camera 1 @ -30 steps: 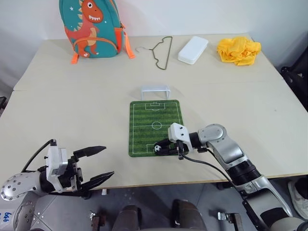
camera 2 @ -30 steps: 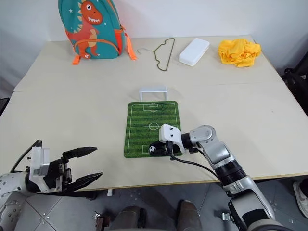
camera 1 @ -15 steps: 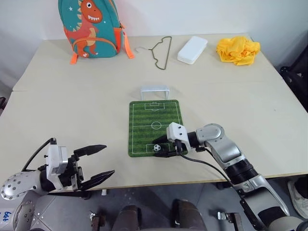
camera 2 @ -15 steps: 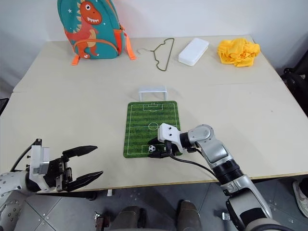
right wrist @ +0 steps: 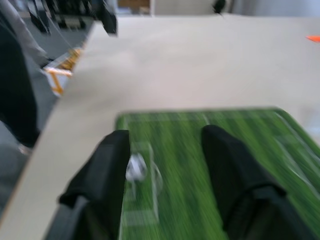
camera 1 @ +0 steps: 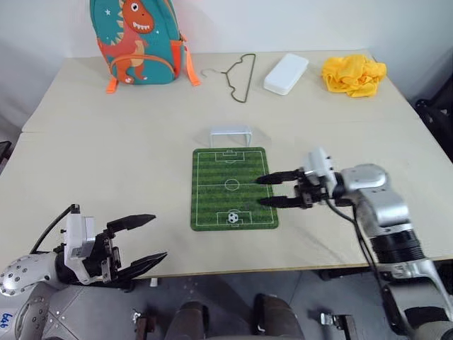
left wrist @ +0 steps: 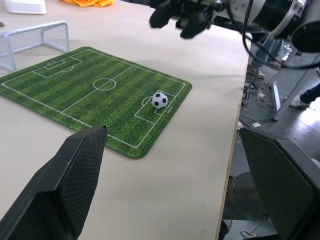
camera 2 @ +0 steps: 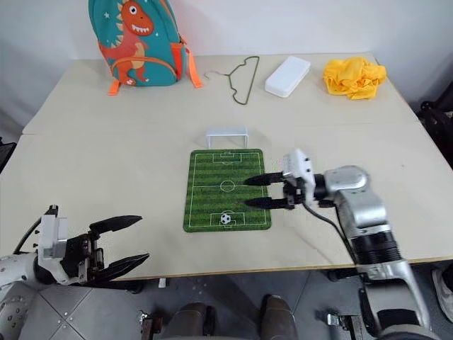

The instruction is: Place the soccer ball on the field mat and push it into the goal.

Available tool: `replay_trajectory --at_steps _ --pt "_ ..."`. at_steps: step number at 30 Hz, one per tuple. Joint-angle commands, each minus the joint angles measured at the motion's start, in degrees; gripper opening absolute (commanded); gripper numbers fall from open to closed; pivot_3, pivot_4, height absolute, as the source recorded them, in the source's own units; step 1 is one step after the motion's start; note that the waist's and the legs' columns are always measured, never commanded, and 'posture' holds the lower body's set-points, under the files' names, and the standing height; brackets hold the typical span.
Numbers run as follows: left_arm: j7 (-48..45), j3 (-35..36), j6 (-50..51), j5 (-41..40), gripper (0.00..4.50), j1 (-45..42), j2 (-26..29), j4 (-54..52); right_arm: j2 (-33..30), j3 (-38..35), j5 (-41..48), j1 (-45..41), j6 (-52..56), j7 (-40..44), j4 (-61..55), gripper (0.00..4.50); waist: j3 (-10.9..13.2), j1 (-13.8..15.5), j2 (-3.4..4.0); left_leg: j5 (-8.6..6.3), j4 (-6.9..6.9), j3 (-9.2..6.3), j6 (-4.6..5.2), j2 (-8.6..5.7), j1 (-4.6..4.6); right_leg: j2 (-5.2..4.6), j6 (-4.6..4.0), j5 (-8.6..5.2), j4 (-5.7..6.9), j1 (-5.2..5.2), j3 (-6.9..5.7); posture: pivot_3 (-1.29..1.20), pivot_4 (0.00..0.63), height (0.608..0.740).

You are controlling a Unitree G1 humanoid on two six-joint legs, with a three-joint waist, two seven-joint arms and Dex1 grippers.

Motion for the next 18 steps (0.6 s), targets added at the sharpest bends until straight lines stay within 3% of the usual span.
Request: replay_trajectory --at_steps 1,5,18 --pt "-1.2 0.9 -0.5 -1.0 4.50 -1.2 1.0 -0.5 -3.1 -0.5 -0.5 4.2 -4.2 3.7 -0.8 1.17 0.0 0.0 0.00 0.00 -0.02 0.02 0.00 0.01 0.02 0.00 0.00 0.00 0.00 0.00 0.00 0.00 0.150 0.740" --pt "-2.4 -0.2 -1.7 0.3 4.50 -2.9 0.9 1.2 -4.0 2.7 -4.1 11.1 -12.1 5.3 -1.9 0.03 0.0 0.1 -0.01 0.00 -0.02 0.06 0.01 0.00 0.02 0.00 0.00 0.00 -0.02 0.01 0.01 0.00 0.150 0.740" --pt "-2.2 -0.5 -1.2 1.6 4.50 -2.3 1.1 1.7 10.2 14.8 -8.0 14.0 -7.7 -6.2 -9.2 0.03 0.0 -0.3 -0.02 -0.02 0.01 0.26 -0.04 0.06 0.20 0.00 -0.03 0.02 0.07 0.00 0.13 0.00 0.150 0.740"
